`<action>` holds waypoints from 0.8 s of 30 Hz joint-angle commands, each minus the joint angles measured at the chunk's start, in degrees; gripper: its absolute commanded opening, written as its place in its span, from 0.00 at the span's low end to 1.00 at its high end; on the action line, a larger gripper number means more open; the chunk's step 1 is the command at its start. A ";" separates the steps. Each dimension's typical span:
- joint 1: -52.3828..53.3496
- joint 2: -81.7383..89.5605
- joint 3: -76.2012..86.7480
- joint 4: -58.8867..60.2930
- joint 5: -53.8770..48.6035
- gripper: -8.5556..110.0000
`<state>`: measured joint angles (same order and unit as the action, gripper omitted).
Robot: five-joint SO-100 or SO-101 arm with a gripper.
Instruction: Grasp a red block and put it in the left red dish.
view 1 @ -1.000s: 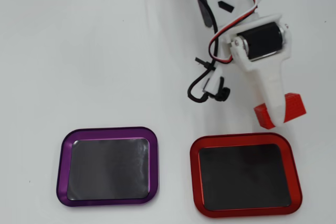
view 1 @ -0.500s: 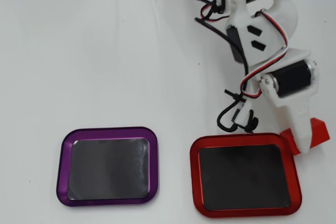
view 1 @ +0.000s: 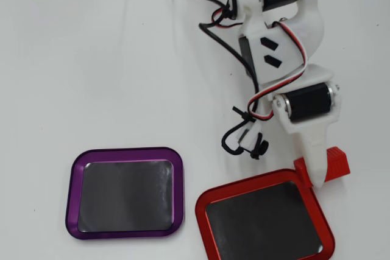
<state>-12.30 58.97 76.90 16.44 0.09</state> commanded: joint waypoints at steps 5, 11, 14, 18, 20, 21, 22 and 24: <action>0.44 7.65 -3.69 0.62 -0.35 0.07; 0.53 5.19 -5.89 0.26 -0.26 0.07; 1.49 4.48 -7.21 0.18 -0.44 0.07; 5.89 2.29 -10.81 0.62 0.09 0.07; 7.12 0.00 -12.83 0.79 0.09 0.07; 7.38 -0.97 -13.71 0.88 0.09 0.07; 7.38 -1.67 -14.15 0.88 0.09 0.07; 6.94 -2.46 -13.89 0.88 -0.35 0.07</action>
<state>-5.10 55.81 65.74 17.67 0.18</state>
